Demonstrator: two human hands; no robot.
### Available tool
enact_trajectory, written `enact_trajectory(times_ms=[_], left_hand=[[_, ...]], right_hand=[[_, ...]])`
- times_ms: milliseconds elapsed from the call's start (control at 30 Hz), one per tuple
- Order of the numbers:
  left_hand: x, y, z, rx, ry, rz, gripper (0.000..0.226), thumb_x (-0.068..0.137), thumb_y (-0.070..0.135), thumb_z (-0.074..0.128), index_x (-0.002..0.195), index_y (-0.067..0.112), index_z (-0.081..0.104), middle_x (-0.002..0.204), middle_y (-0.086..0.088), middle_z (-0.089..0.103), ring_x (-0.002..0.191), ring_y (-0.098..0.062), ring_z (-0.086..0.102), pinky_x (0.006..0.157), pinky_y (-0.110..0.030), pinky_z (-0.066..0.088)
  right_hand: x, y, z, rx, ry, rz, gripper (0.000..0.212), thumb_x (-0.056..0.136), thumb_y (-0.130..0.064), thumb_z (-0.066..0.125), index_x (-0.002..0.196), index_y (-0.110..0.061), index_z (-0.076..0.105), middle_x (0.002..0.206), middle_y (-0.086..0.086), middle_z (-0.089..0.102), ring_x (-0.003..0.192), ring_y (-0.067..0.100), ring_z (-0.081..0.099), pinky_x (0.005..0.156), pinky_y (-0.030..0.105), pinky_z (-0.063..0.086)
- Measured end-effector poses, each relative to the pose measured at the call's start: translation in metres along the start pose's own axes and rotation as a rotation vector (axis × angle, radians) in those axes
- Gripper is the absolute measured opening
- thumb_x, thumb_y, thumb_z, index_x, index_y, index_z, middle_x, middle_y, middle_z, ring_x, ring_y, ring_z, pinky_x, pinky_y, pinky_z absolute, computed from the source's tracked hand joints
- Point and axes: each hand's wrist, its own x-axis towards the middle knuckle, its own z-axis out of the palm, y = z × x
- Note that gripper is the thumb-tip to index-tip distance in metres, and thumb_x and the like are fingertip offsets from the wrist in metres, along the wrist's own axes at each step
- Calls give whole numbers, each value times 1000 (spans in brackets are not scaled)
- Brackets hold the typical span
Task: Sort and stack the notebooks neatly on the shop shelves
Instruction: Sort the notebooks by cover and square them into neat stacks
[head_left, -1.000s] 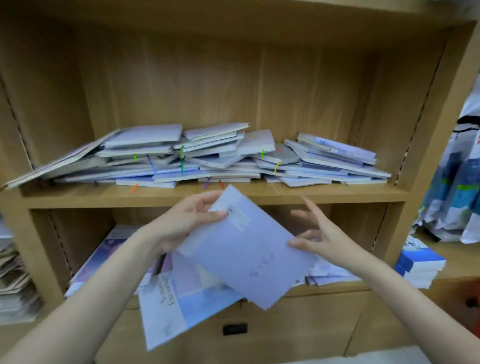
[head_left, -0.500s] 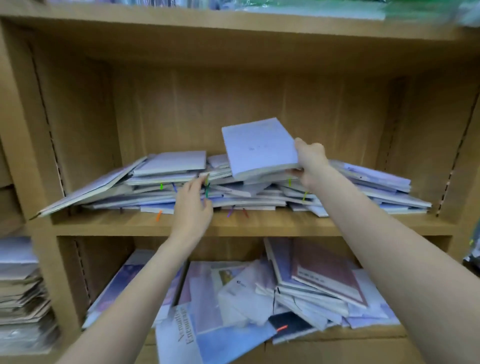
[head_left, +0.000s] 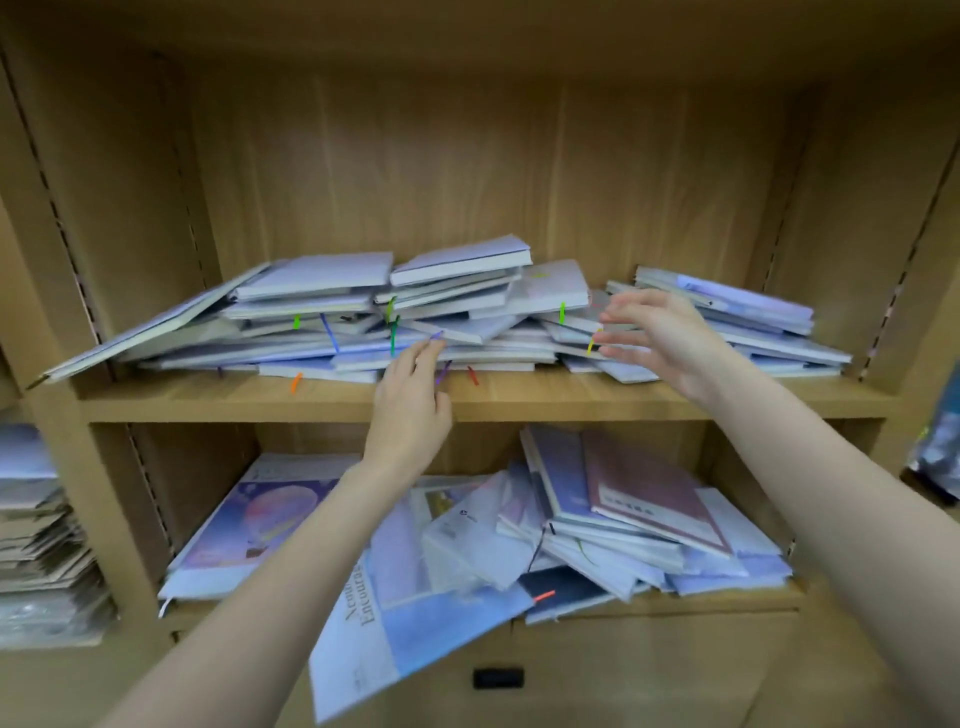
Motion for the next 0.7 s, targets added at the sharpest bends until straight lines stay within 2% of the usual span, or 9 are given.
enact_trajectory(times_ms=[100, 167, 267, 333, 400, 433, 533, 600, 700], left_hand=[[-31, 10, 30, -2, -4, 83, 49, 78, 6, 38, 124, 3, 53, 127, -15, 50, 119, -30, 41, 103, -44, 36], [-47, 16, 52, 32, -41, 151, 52, 72, 14, 31, 115, 2, 59, 126, -19, 51, 121, -32, 40, 103, -45, 37], [-63, 32, 88, 54, -132, 289, 48, 73, 11, 33, 112, 4, 60, 122, -20, 56, 118, -30, 43, 92, -45, 44], [-74, 41, 116, 89, -248, 393, 48, 75, 11, 32, 117, 9, 54, 122, -17, 57, 119, -28, 43, 89, -46, 47], [-81, 44, 141, 180, -403, 380, 52, 82, 12, 35, 133, 15, 43, 139, -13, 45, 132, -28, 35, 103, -46, 37], [-83, 42, 152, 226, -481, 348, 55, 88, 15, 38, 142, 18, 32, 149, -9, 31, 139, -26, 23, 111, -43, 24], [-86, 29, 174, 334, -665, 308, 66, 94, 28, 43, 148, 28, 6, 157, 5, 4, 144, -18, -2, 115, -39, 1], [-88, 20, 187, 343, -713, 299, 69, 93, 31, 45, 148, 30, 4, 156, 7, 2, 144, -16, -4, 115, -40, -3], [-87, 13, 199, 333, -699, 330, 71, 90, 35, 49, 148, 29, 10, 155, 4, 9, 143, -18, 2, 114, -38, -1]], right_hand=[[-24, 30, -26, -169, -8, 13, 7, 91, -6, 55, 88, -9, 60, 91, 9, 62, 75, 19, 60, 67, 26, 54], [-38, 65, -53, -233, 15, 88, 8, 92, -6, 54, 95, -4, 61, 94, 13, 64, 79, 20, 61, 71, 27, 53], [-47, 125, -97, -378, 76, 191, 8, 90, -8, 59, 96, -5, 62, 102, 17, 63, 79, 19, 57, 64, 24, 51], [-47, 165, -120, -504, 95, 290, 22, 89, -17, 62, 109, -8, 61, 108, 11, 61, 87, 18, 54, 69, 26, 46], [-43, 197, -134, -527, 145, 359, 40, 91, -22, 59, 126, -6, 53, 130, 12, 51, 109, 22, 50, 85, 32, 40], [-41, 210, -138, -515, 182, 373, 47, 92, -24, 57, 134, -5, 46, 138, 14, 44, 120, 26, 45, 93, 34, 37], [-27, 245, -145, -471, 291, 419, 59, 95, -27, 52, 143, 0, 30, 146, 19, 34, 132, 31, 36, 103, 34, 31], [-19, 260, -147, -405, 346, 450, 60, 95, -28, 52, 140, 5, 32, 138, 21, 42, 124, 34, 44, 101, 38, 35], [-8, 275, -148, -96, 402, 495, 38, 94, -19, 55, 121, 7, 46, 97, 16, 59, 70, 22, 66, 69, 30, 55]])
